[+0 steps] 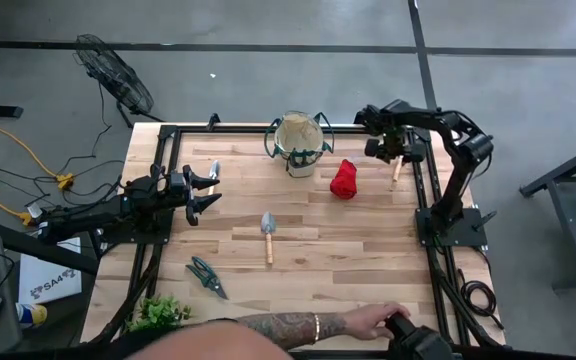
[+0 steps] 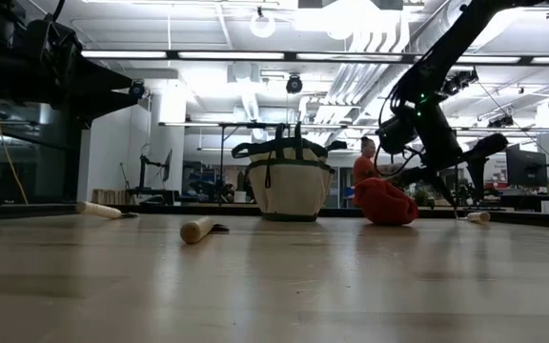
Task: Pick & Place Garden tools in Gardening bag
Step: Put the brown hand rake into the gardening bag
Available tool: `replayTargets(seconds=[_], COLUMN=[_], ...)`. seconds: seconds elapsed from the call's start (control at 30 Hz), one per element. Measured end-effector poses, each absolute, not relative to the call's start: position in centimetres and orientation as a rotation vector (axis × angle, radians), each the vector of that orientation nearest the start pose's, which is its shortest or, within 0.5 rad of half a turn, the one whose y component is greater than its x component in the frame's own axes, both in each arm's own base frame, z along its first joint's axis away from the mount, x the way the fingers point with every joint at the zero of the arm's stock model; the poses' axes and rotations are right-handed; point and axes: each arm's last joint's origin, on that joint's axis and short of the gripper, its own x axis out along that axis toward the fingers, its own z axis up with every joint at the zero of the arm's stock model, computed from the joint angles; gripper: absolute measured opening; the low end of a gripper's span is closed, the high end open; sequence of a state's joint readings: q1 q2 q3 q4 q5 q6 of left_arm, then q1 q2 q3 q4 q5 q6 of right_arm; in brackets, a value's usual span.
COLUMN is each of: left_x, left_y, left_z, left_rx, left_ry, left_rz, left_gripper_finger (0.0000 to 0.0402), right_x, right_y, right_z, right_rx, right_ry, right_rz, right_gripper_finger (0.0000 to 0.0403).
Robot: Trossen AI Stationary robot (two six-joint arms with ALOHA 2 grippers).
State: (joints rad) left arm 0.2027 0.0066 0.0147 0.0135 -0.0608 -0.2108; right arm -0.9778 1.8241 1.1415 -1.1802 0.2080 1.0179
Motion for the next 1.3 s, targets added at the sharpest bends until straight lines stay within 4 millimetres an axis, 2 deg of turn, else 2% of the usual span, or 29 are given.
replayTargets(seconds=[0.23,0.4,0.77,1.0,1.3], left_x=[9.5,9.5,9.5,9.5,9.5], left_y=[2.1,2.1,2.1,2.1,2.1], left_z=[16.9,16.9,16.9,16.9,16.9], left_rx=[-0.208,-0.208,-0.208,-0.208,-0.208], left_ry=[-0.05,-0.05,-0.05,-0.05,-0.05], left_rz=[0.26,0.26,0.26,0.26,0.26], left_gripper_finger=[0.0223,0.0223,0.0223,0.0223,0.0223], right_x=[15.2,15.2,15.2,14.3,14.5], right_y=[-25.0,-25.0,-24.1,-22.3,-22.6], right_z=[14.8,14.9,14.8,13.4,12.8], right_rx=[1.427,1.432,1.453,1.457,1.455], right_ry=[1.289,1.301,1.361,1.477,1.427], right_rz=[-1.681,-1.67,-1.701,-1.711,-1.637], right_gripper_finger=[0.0215,0.0215,0.0215,0.0215,0.0215])
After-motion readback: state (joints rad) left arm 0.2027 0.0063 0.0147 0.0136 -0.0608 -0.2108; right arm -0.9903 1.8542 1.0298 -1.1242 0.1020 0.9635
